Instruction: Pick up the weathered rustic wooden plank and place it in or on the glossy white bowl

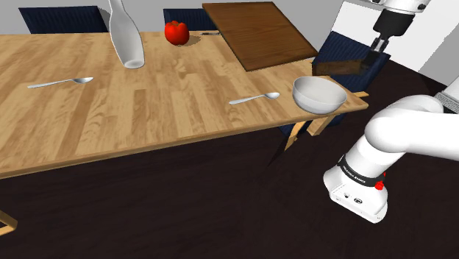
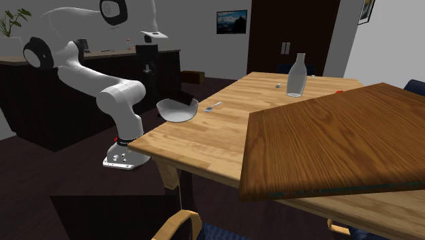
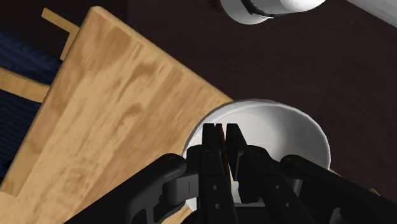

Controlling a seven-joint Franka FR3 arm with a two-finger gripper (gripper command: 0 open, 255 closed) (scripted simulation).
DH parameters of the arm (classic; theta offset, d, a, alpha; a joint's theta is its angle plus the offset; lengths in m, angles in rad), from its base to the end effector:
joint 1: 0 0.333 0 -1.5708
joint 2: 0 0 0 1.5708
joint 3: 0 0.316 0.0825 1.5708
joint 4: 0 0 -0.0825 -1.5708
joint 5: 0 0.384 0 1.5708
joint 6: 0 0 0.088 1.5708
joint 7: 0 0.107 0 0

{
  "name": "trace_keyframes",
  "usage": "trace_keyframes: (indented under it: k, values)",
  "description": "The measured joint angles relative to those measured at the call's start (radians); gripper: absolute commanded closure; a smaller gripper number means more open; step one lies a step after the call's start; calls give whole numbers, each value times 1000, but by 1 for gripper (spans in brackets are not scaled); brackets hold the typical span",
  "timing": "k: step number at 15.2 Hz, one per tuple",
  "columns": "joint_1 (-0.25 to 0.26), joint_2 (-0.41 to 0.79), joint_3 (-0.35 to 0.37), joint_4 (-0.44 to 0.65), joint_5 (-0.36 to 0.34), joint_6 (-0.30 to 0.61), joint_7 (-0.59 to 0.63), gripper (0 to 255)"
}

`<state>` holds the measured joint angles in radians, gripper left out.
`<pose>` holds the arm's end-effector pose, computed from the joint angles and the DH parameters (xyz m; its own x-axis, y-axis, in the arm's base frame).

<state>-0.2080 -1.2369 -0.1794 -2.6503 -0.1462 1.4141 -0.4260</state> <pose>0.1631 -0.1003 0.5435 0.9907 0.1361 0.0044 0.1362 -0.9904 -0.0253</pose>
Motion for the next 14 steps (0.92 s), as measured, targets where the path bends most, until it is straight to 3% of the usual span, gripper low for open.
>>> trace_keyframes:
  k: [14]
  values:
    - [-33,-122,-38,-190,-42,66,-14,255]
